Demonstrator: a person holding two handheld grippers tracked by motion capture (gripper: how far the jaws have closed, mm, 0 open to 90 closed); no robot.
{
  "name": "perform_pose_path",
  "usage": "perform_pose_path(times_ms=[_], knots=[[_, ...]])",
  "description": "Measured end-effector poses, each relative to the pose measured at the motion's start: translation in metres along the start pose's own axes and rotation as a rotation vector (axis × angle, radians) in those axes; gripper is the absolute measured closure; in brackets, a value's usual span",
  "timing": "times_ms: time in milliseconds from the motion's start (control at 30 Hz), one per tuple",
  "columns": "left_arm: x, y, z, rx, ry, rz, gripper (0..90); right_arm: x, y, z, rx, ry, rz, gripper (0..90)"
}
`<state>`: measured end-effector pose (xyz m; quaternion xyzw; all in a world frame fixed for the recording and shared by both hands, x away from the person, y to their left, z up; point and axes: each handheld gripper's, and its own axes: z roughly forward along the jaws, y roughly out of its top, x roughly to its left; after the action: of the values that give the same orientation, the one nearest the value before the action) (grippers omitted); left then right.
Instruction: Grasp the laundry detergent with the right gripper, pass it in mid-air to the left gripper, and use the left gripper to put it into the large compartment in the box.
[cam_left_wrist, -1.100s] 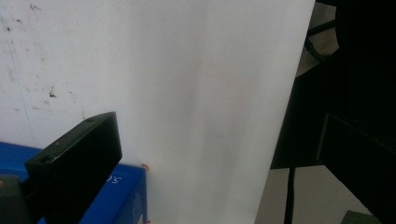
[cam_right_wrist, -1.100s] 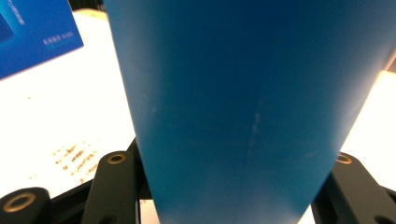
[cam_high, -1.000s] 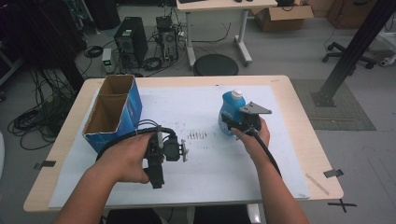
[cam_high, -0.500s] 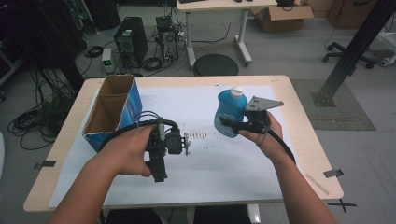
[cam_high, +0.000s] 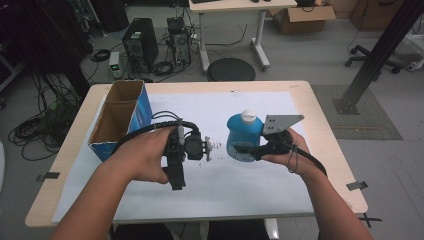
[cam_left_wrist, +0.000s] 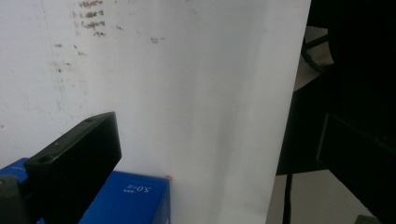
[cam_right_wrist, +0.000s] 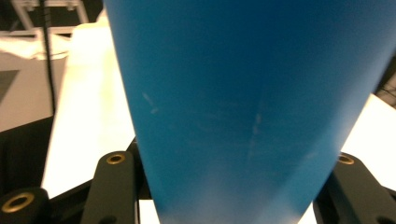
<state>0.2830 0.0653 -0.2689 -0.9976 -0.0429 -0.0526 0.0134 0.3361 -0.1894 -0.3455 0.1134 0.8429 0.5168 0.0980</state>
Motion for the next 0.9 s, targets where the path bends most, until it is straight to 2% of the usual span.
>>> perform_pose_path(times_ms=[67,133,167,267,367,400,900], knots=[[0.001,0.001,-0.001,-0.002,-0.001,0.004,0.2,0.003,-0.004,0.001,-0.002,0.039,-0.019,45.3],[0.002,0.002,-0.002,-0.002,-0.004,0.004,0.2,0.004,-0.005,0.002,-0.005,0.050,-0.027,45.3],[0.002,0.003,-0.003,-0.004,-0.006,0.004,0.2,0.006,-0.008,0.004,0.000,0.083,-0.044,45.3],[0.003,0.004,-0.004,-0.009,-0.011,0.006,0.2,0.008,-0.010,0.006,0.000,0.105,-0.051,45.3],[0.003,0.006,-0.005,-0.016,-0.014,0.005,0.3,0.012,-0.014,0.010,0.006,0.143,-0.065,45.3],[0.004,0.007,-0.006,-0.015,-0.017,0.007,0.2,0.014,-0.016,0.013,0.007,0.168,-0.067,45.3],[0.005,0.014,-0.008,-0.026,-0.025,0.015,0.3,0.027,-0.025,0.037,-0.015,0.247,-0.075,45.3]])
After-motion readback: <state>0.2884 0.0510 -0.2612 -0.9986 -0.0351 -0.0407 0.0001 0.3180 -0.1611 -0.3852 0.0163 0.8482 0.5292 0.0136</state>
